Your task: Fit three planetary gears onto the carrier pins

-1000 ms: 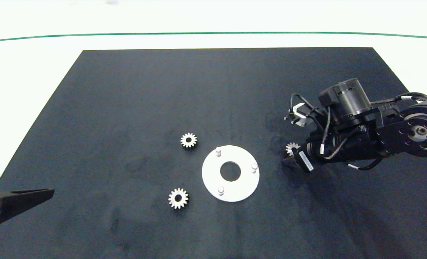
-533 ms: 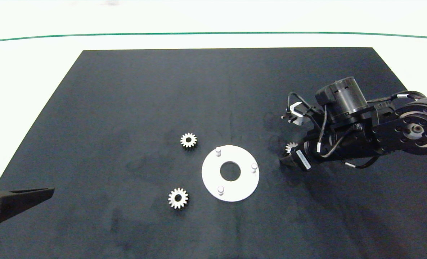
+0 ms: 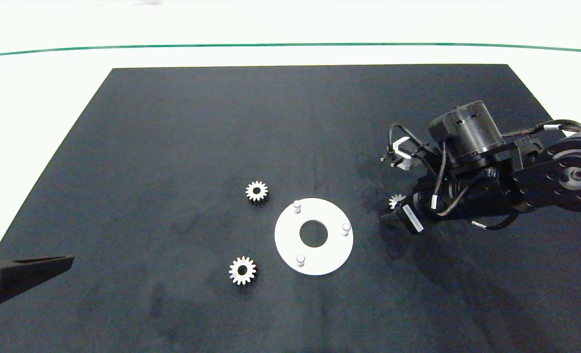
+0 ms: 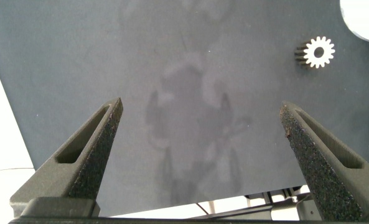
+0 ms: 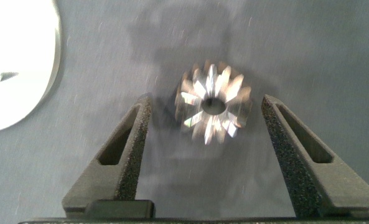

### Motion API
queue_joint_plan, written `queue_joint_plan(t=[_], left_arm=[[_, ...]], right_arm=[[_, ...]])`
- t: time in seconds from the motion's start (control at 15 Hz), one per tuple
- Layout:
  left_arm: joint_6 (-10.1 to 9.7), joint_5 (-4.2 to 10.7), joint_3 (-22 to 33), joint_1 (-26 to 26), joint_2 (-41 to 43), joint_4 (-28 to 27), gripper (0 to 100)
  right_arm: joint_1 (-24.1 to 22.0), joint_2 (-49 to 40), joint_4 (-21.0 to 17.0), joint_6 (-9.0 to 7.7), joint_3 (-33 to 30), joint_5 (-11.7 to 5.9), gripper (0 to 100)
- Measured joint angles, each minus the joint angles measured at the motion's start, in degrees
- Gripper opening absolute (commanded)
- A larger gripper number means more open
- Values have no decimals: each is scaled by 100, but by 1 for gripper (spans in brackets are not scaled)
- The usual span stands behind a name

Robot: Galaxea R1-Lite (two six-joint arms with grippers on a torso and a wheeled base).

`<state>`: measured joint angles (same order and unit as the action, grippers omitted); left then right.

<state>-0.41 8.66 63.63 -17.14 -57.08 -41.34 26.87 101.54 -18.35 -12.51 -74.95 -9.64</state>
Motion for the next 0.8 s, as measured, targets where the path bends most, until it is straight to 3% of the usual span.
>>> queue_joint_plan(t=[0.33, 0.6, 0.8], left_arm=[[1, 0, 0, 0, 9, -2, 100], [6, 0, 0, 0, 11, -2, 100], [1, 0, 0, 0, 13, -2, 100]], right_arm=[[-5, -66, 20, 55, 74, 15, 16], [-27, 106, 400, 94, 52, 33, 10], [-41, 190, 435, 116, 45, 37, 4]])
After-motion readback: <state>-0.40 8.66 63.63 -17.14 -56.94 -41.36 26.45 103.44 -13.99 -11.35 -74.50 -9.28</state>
